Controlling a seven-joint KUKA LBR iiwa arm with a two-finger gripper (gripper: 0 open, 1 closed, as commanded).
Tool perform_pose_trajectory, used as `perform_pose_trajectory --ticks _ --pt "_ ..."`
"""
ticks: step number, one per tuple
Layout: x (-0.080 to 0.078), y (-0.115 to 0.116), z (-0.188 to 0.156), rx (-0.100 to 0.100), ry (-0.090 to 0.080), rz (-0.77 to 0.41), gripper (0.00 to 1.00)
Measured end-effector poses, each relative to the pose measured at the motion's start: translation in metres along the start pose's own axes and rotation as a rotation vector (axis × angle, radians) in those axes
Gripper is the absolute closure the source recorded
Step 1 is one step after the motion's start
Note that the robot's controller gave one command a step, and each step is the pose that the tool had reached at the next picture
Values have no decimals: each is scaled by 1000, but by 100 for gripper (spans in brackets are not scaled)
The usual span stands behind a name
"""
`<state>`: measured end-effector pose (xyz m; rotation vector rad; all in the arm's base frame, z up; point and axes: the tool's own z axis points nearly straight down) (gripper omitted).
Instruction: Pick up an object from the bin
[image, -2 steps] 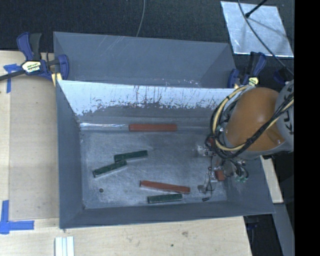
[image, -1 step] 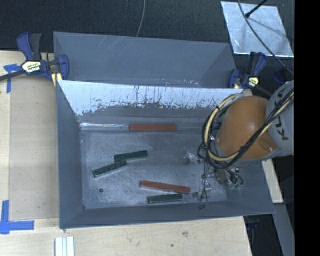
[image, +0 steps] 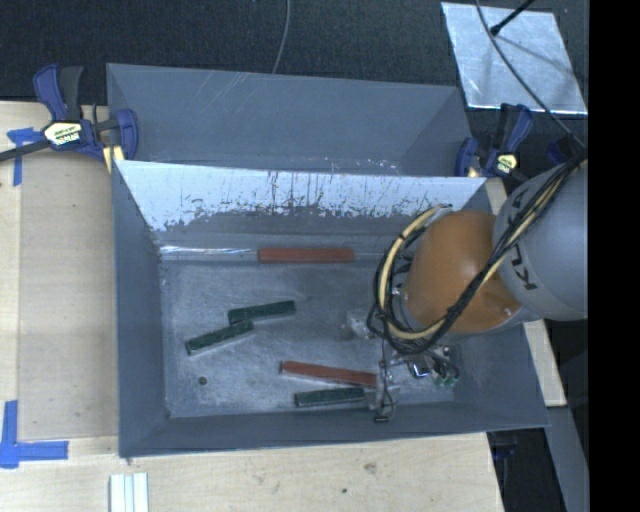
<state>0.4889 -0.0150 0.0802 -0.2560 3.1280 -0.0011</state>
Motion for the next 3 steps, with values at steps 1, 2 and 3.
perform_pose_trajectory --ticks 1,2,3 --pt "5 8 8 0 -2 -200 100" --pt "5 8 8 0 -2 -201 100" --pt "-8 18 -111 -1 0 -253 100"
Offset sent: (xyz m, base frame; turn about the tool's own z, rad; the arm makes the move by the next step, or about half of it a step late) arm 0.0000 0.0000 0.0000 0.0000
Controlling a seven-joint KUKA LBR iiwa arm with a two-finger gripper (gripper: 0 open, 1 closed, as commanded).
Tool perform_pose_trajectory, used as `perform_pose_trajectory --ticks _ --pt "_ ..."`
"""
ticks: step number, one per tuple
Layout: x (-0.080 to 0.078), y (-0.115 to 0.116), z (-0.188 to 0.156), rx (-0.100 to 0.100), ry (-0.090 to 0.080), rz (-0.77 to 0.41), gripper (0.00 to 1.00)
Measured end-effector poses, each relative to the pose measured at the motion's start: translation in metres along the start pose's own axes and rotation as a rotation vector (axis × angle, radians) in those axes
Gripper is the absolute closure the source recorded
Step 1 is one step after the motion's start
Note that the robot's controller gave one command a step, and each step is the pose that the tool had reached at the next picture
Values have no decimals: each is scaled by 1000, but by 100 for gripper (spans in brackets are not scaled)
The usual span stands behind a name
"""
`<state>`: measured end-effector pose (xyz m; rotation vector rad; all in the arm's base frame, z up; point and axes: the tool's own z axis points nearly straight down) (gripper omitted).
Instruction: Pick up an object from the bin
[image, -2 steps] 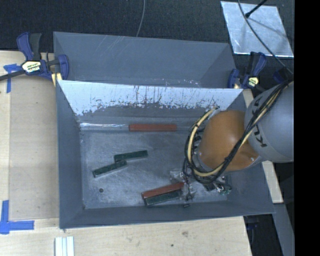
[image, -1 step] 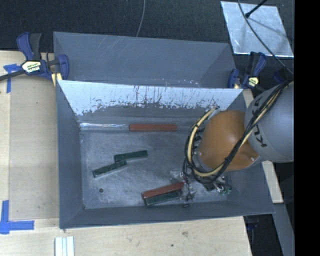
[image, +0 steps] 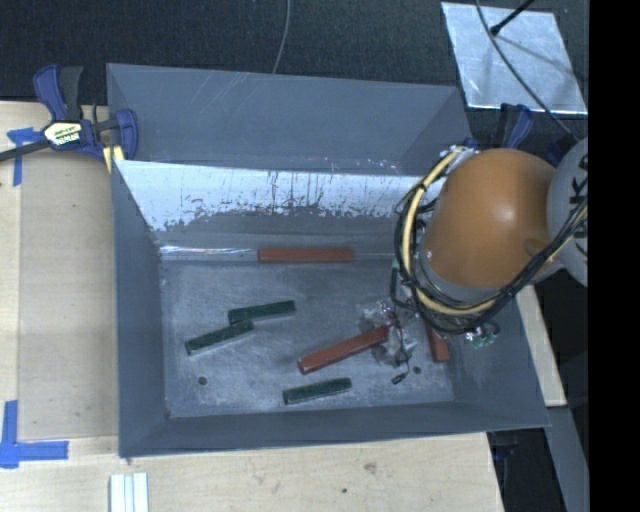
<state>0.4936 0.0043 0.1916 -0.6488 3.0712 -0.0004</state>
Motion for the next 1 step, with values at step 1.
perform_pose_trajectory --ticks 1 --pt "0 0 0 0 0 -1 100"
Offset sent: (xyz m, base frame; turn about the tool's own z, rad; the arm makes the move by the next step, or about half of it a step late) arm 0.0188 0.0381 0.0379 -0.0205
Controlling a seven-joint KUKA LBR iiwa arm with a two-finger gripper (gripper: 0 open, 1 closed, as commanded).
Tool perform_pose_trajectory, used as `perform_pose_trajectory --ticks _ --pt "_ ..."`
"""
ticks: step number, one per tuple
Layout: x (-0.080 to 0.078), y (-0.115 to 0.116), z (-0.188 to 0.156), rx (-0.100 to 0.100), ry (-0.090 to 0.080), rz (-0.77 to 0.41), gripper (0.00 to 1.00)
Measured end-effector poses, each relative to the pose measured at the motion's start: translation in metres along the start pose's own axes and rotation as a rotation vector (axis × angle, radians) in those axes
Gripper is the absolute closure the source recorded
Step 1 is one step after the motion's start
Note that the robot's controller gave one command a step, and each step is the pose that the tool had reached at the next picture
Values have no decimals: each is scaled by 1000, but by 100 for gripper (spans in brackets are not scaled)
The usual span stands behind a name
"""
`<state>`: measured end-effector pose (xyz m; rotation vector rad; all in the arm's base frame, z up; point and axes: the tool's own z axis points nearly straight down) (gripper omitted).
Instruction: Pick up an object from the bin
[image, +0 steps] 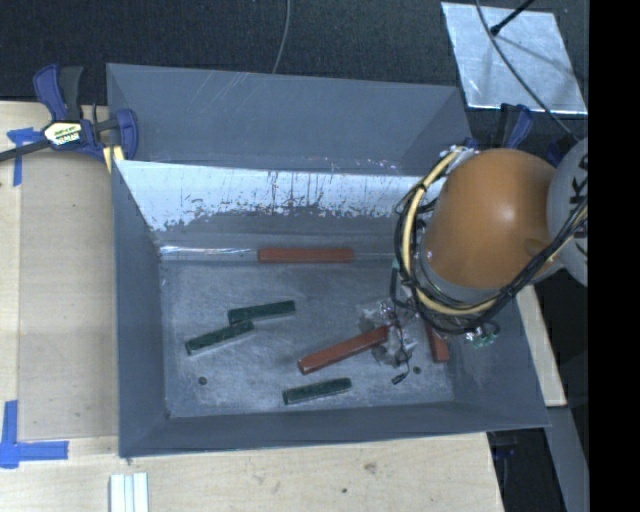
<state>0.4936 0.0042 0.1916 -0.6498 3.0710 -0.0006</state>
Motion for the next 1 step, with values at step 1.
perform_pose_trajectory --ticks 1 --pt "-25 19 -29 0 1 -13 100"
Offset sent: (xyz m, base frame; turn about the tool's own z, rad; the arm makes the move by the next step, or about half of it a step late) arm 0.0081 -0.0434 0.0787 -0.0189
